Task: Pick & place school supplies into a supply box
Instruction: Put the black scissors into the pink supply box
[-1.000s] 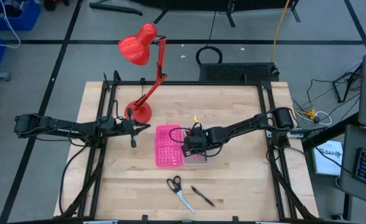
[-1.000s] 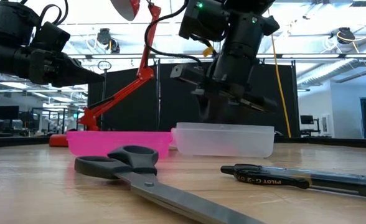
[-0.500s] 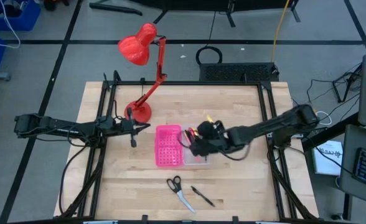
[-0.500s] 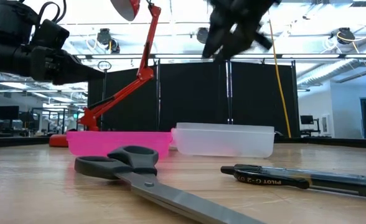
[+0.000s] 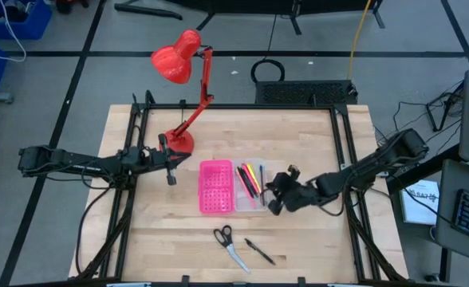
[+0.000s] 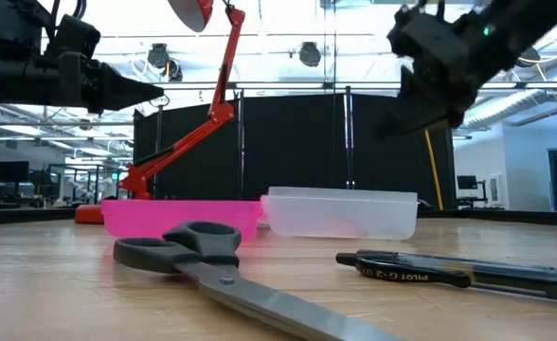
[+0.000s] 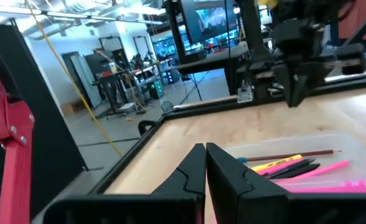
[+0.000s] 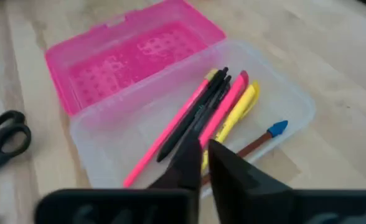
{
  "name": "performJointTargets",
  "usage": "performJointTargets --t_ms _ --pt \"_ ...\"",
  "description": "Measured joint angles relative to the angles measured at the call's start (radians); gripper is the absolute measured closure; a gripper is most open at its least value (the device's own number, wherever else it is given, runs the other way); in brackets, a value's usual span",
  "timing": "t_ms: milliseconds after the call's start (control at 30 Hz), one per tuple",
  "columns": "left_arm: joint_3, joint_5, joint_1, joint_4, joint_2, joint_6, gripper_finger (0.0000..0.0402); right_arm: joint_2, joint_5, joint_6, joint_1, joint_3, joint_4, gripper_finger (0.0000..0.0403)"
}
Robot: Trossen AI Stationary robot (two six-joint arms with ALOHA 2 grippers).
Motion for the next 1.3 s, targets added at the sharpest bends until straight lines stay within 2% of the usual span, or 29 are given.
performJointTargets --t_ms 100,200,400,600,733,900,1100,1167,1300 --pt "0.0 -0.008 0.0 0.0 0.0 0.049 0.038 -0.05 -0.024 -0.086 -0.024 -0.105 0.176 0.0392" --pt "0.0 -0.005 0.0 0.017 -0.001 0.096 0.038 -0.112 -0.089 -0.238 -0.045 -0.174 0.305 0.0396" --pt "0.0 0.128 -0.001 -0.003 -0.001 0.084 0.038 -0.314 -0.126 -0.474 -0.049 -0.318 0.506 0.0401" --pt "0.0 0.099 0.0 0.038 -0.001 0.048 0.038 -0.538 -0.133 -0.52 -0.091 -0.398 0.482 0.0402" --pt "0.0 0.079 0.0 0.042 -0.001 0.038 0.038 -0.679 -0.215 -0.593 -0.09 -0.461 0.558 0.0402" --pt "0.0 0.078 0.0 0.0 -0.001 -0.048 0.038 -0.806 -0.203 -0.654 -0.12 -0.52 0.551 0.0402" --pt "0.0 0.04 0.0 -0.06 0.004 -0.063 0.038 -0.863 -0.337 -0.724 -0.14 -0.583 0.581 0.0403" --pt "0.0 0.03 0.0 -0.066 0.005 -0.062 0.038 -0.865 -0.328 -0.727 -0.141 -0.601 0.595 0.0403" --pt "0.0 0.033 0.0 -0.067 0.004 -0.084 0.038 -0.865 -0.238 -0.749 -0.16 -0.621 0.592 0.0403"
